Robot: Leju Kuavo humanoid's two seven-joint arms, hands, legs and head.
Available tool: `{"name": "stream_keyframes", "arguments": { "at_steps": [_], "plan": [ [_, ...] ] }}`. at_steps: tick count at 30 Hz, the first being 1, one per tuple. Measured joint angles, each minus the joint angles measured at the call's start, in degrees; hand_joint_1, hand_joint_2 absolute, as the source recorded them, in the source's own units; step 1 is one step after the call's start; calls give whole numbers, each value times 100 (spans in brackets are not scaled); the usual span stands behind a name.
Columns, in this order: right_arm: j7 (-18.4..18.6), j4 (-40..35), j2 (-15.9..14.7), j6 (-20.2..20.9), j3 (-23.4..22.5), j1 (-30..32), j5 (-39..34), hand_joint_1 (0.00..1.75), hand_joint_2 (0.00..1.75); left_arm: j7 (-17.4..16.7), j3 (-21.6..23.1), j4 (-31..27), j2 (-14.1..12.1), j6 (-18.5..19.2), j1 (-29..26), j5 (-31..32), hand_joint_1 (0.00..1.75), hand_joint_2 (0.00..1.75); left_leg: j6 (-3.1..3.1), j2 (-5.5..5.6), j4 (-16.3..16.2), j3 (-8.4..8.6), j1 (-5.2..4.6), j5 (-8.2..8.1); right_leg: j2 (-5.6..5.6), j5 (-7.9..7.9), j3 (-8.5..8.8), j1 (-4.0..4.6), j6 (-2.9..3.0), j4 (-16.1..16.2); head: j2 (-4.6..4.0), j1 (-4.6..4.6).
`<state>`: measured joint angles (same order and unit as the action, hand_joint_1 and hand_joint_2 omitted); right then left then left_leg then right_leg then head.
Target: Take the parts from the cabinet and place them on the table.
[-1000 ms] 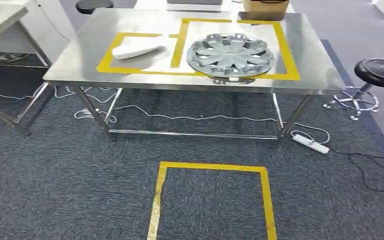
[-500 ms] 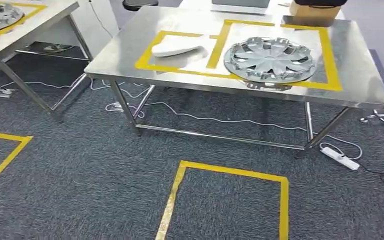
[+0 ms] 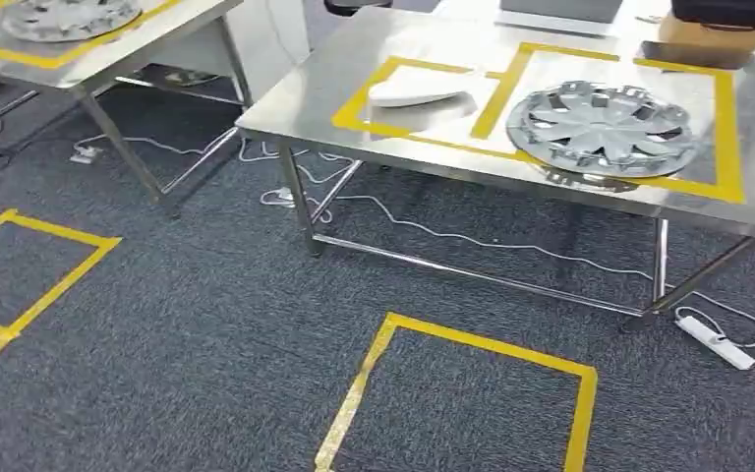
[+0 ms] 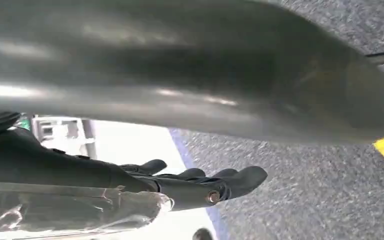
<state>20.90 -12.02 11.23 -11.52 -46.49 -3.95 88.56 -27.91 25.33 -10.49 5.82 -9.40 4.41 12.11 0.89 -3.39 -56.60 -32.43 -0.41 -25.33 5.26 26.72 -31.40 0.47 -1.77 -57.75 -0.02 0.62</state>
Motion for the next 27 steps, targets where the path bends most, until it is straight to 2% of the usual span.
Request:
{"name": "stream_keyframes", "arguments": {
  "at_steps": [2, 3, 4, 5, 6, 7, 8, 9, 10, 11, 12, 13, 15, 17, 18, 19, 20, 22, 23, 24, 25, 26, 27],
  "plan": [
    [-11, 0, 0, 2, 0, -15, 0, 0, 0, 19, -4, 0, -5, -35, -31, -52, 0, 0, -60, 127, 16, -5, 0, 13, 113, 17, 45, -4, -40, 11, 0, 0],
    [-35, 0, 0, 13, 0, -11, 0, 0, 0, 33, -4, 0, -5, -59, -44, -65, 0, 0, -97, 176, 31, 8, 34, 37, -18, 86, 24, -27, -95, -48, 0, 11],
    [-44, 0, 0, 13, 2, -5, -2, 0, 0, 39, -9, 0, -13, -118, -46, -109, 0, 0, -122, 219, 31, 5, 40, 43, -280, 269, -71, -35, -122, -283, 0, 32],
    [-57, 0, 0, 13, 2, 4, -6, 0, 0, 50, -28, 0, -9, -201, -39, -166, 0, 0, -156, 283, 31, -10, 40, 54, -417, 510, -268, -46, -129, -723, 0, 48],
    [-57, 0, 0, 13, 2, 14, -11, 0, 0, 52, -39, 0, -5, -245, -40, -199, 0, 0, -165, 353, 30, -23, 39, 58, -480, 743, -507, -47, -138, -1249, 0, 43],
    [-57, 0, 0, 13, 2, 24, -15, 0, 0, 59, -44, 0, -7, -264, -42, -199, 0, 0, -170, 423, 30, -32, 37, 62, -507, 896, -715, -46, -143, -1675, 0, 52],
    [-57, 2, 0, 15, 0, 34, -20, 0, 0, 61, -46, 2, -11, -282, -48, -199, 0, 0, -173, 495, 28, -33, 37, 67, -515, 907, -808, -46, -144, -1850, 0, 43],
    [-57, 2, 0, 15, 0, 38, -22, 0, 0, 61, -46, 2, -11, -288, -53, -199, 0, 0, -170, 571, 27, -30, 39, 71, -516, 786, -768, -51, -140, -1757, 0, 52],
    [-57, 0, 0, 15, 0, 34, -24, 0, 0, 61, -48, 2, -11, -297, -54, -199, 0, 0, -158, 655, 25, -27, 43, 78, -524, 556, -612, -62, -138, -1414, 0, 48],
    [-59, 0, 0, 17, 0, 25, -24, 0, 0, 61, -50, 2, -11, -302, -53, -199, 0, 0, -143, 736, 22, -21, 53, 85, -570, 285, -361, -79, -135, -892, 0, 46],
    [-59, 0, 0, 17, 0, 20, -24, 0, 0, 61, -50, 2, -7, -302, -51, -197, 0, 0, -115, 808, 13, -23, 61, 90, -752, 62, -100, -112, -144, -369, 0, 52],
    [-72, 2, 2, 24, 2, 24, -24, 0, 0, 61, -50, 2, -7, -304, -47, -182, 0, 0, -74, 864, -12, -51, 35, 93, -1053, 103, 16, -151, -145, -92, 0, 59],
    [-103, 2, 7, 22, 2, 19, -2, 0, 0, 7, -29, 2, -11, -193, -40, 15, 0, 0, -5, 985, -22, -112, 44, 126, -968, 97, 35, -144, -90, -66, 0, 43],
    [-116, 2, 7, 6, 0, 17, 4, 0, 0, -63, 26, 18, -15, -129, -63, 173, 0, 0, 77, 1095, 21, -137, 83, 171, -850, 71, 36, -109, 8, -67, 0, 50],
    [-124, 2, 7, -4, 0, 10, 4, 0, 0, -77, 44, 22, -18, -114, -70, 199, 0, 0, 88, 970, -27, -151, 86, 131, -763, 38, 43, -133, 63, -32, 0, 48],
    [-129, 2, 7, -4, 0, 7, 4, 0, 0, -88, 59, 22, -18, -114, -68, 217, 0, 0, 106, 669, -191, -232, 51, -14, -720, 33, 44, -124, 97, -21, 0, 2],
    [-129, 2, 7, -7, 0, 11, 4, 0, 0, -88, 81, 22, -15, -116, -47, 217, 0, 0, 125, 534, -537, -403, 53, -239, -648, 31, 38, -110, 125, -21, 0, -31],
    [-129, 2, 7, -7, 0, 25, 2, 0, 0, -88, 116, 22, -13, -131, -29, 214, 0, 0, 148, 434, -1430, -826, 56, -647, -471, 40, 28, -84, 142, -22, 0, -33],
    [-129, 2, 7, -5, 0, 29, 2, 0, 0, -88, 127, 22, -15, -131, -35, 210, 0, 0, 152, 426, -1704, -955, 58, -712, -386, 43, 23, -78, 145, -23, 0, -35],
    [-129, 2, 7, -4, 0, 24, 2, 0, 0, -88, 129, 22, -15, -133, -42, 206, 0, 0, 149, 421, -1690, -935, 58, -633, -315, 45, 24, -73, 147, -23, 0, -31],
    [-129, 2, 7, -4, 0, 15, 2, 0, 0, -88, 129, 22, -15, -133, -49, 199, 0, 0, 139, 412, -1455, -802, 57, -450, -246, 48, 26, -69, 147, -23, 0, -38],
    [-129, 2, 7, -4, 0, 8, 2, 0, 0, -88, 131, 22, -15, -135, -51, 195, 0, 0, 123, 380, -1064, -583, 56, -231, -183, 52, 33, -68, 141, -23, 0, -33],
    [-129, 2, 7, -4, 0, 6, 2, 0, 0, -88, 131, 22, -15, -135, -47, 195, 0, 0, 102, 258, -608, -317, 47, -30, -129, 61, 47, -67, 128, -24, 0, -37]
  ]
}}
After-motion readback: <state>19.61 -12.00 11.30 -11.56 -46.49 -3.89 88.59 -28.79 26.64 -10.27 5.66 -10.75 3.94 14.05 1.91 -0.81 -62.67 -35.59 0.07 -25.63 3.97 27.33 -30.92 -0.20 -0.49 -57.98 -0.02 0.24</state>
